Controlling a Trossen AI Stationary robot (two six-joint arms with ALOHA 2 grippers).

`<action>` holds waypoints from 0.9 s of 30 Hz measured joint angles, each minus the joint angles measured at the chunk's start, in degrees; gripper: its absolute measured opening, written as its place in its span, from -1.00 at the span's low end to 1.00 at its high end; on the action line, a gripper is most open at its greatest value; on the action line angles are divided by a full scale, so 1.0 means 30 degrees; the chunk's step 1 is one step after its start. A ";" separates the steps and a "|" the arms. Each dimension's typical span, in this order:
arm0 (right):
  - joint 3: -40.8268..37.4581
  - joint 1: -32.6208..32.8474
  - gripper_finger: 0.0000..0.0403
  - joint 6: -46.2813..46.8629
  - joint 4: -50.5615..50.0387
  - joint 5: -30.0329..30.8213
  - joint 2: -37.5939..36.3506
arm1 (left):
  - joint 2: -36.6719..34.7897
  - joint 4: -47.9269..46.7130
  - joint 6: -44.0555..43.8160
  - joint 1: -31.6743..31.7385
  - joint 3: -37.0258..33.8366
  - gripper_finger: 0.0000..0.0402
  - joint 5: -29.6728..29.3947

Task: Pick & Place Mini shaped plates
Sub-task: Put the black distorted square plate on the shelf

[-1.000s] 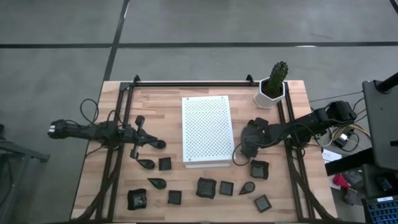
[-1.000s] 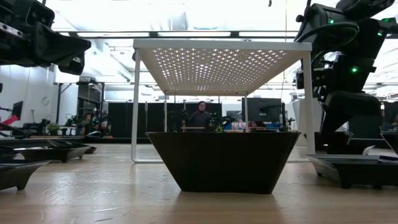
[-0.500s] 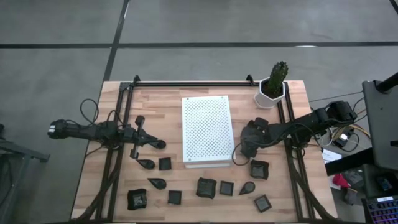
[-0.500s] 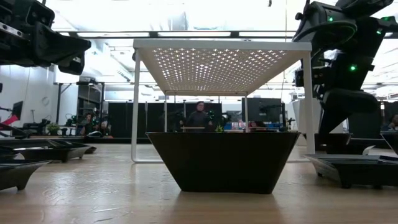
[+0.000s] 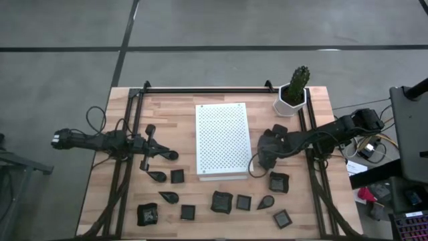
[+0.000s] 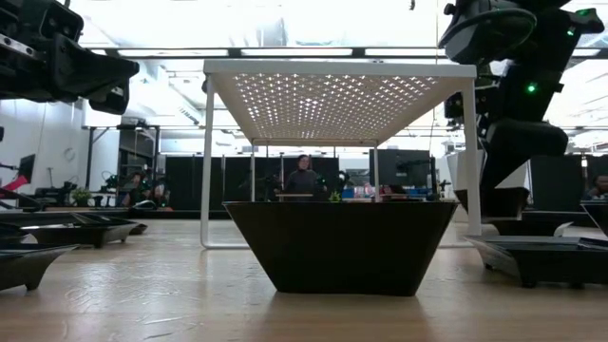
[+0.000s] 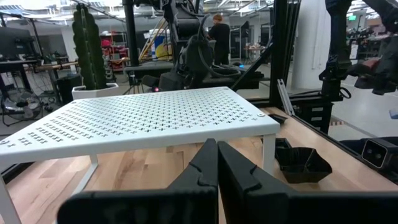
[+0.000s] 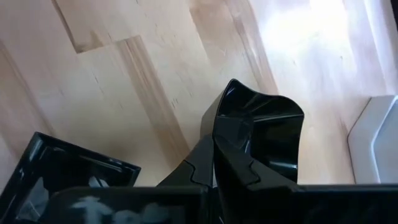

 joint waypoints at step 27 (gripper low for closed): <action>0.2247 0.0015 -0.96 0.0226 -0.3243 -0.0760 0.0000 | -0.0001 -0.0006 0.0000 -0.0001 0.0002 -1.00 0.0000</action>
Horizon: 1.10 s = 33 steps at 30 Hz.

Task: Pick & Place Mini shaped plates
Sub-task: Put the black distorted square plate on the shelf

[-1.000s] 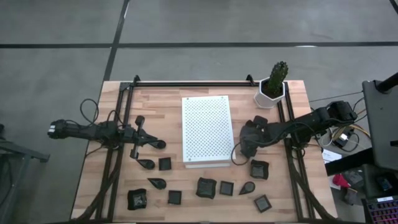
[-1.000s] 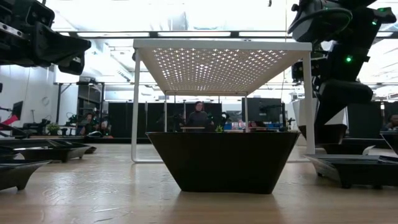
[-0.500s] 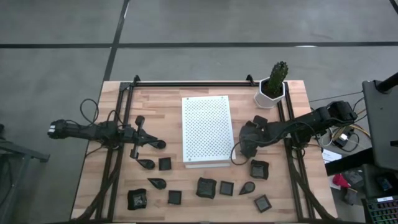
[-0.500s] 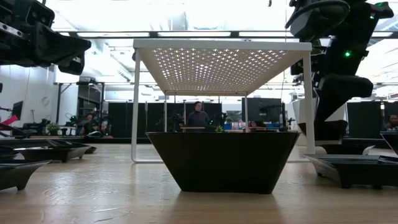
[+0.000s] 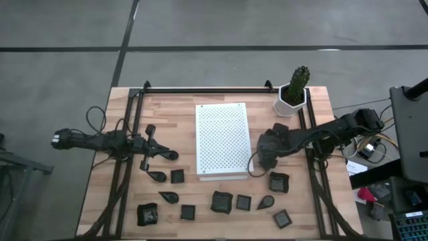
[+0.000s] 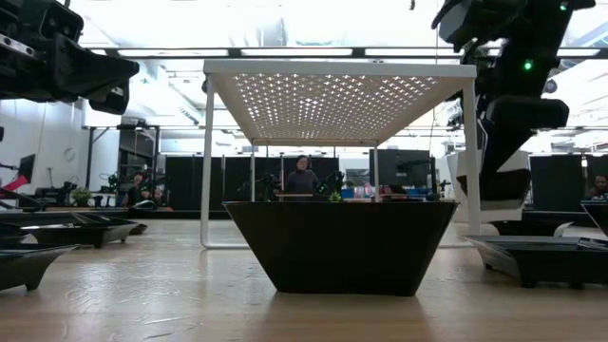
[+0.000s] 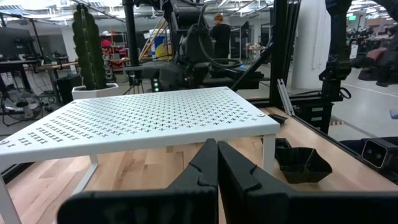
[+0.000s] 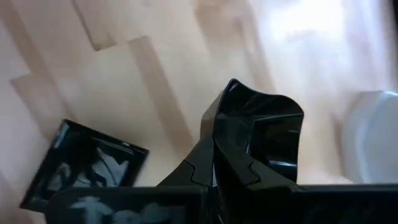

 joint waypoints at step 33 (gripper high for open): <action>0.7361 0.0699 -0.96 -1.3102 0.0788 0.5757 0.0029 | -0.0002 -0.0002 0.0000 0.0006 0.0006 -1.00 0.0000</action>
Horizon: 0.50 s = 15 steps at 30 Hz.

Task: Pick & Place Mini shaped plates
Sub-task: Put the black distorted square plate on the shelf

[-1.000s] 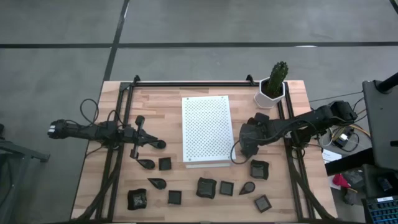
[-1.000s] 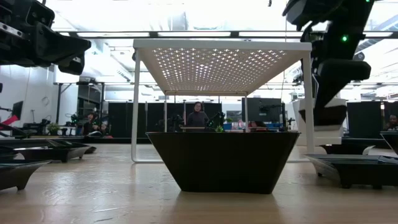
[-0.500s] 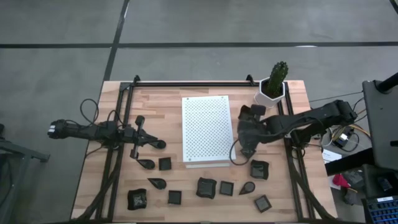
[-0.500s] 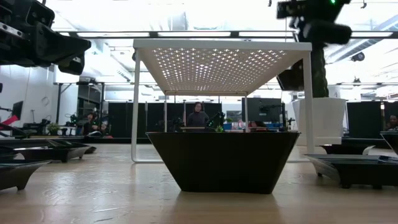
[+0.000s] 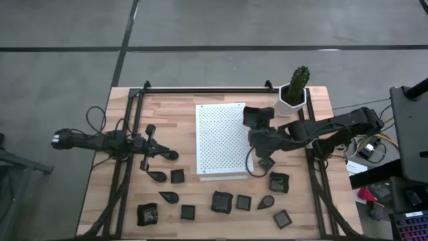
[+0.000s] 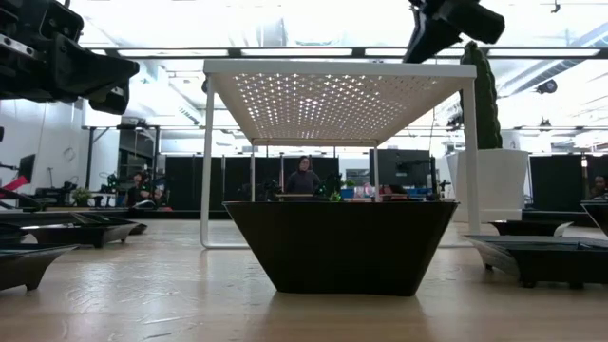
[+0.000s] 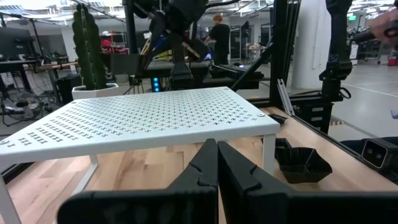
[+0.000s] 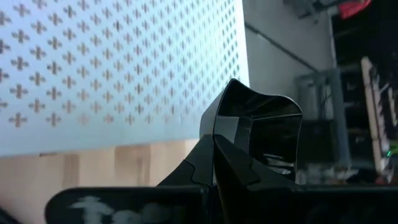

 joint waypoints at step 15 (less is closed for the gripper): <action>0.0124 -0.2250 -0.96 -0.3535 0.2714 -0.1925 0.0000 | 0.0003 0.0004 0.0000 -0.0003 0.0000 -1.00 0.0000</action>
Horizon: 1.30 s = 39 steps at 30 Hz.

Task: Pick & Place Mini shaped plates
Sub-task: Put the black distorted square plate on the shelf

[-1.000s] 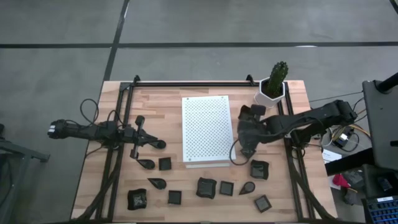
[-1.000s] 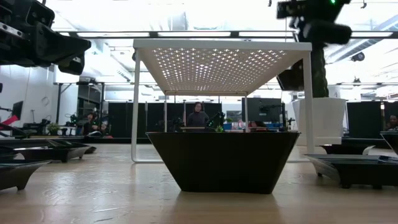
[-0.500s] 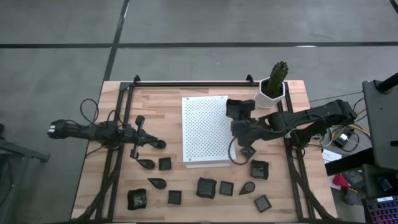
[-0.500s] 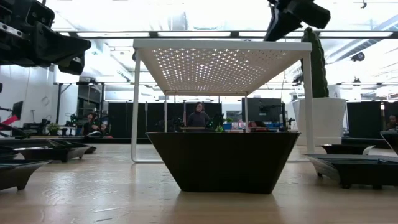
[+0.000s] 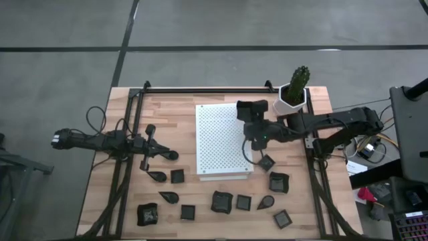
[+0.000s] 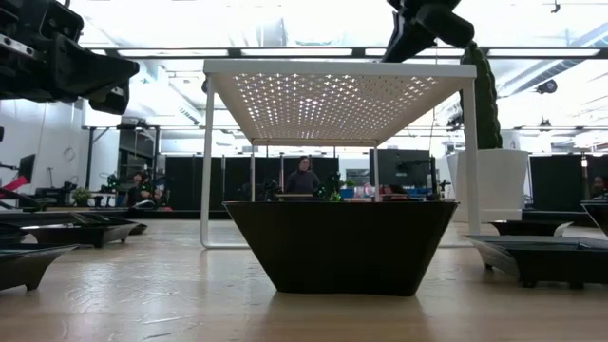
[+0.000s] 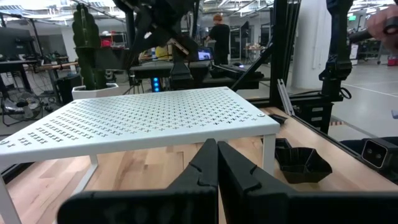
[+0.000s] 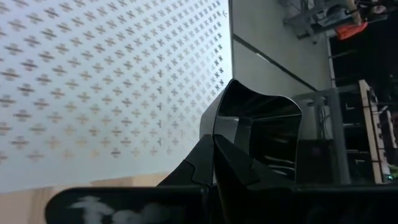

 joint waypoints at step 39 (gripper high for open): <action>0.2718 -0.0755 -0.96 -0.0792 -0.1365 -0.2471 0.4131 | 0.0040 -0.0171 0.0000 0.0003 -0.0007 -1.00 0.0000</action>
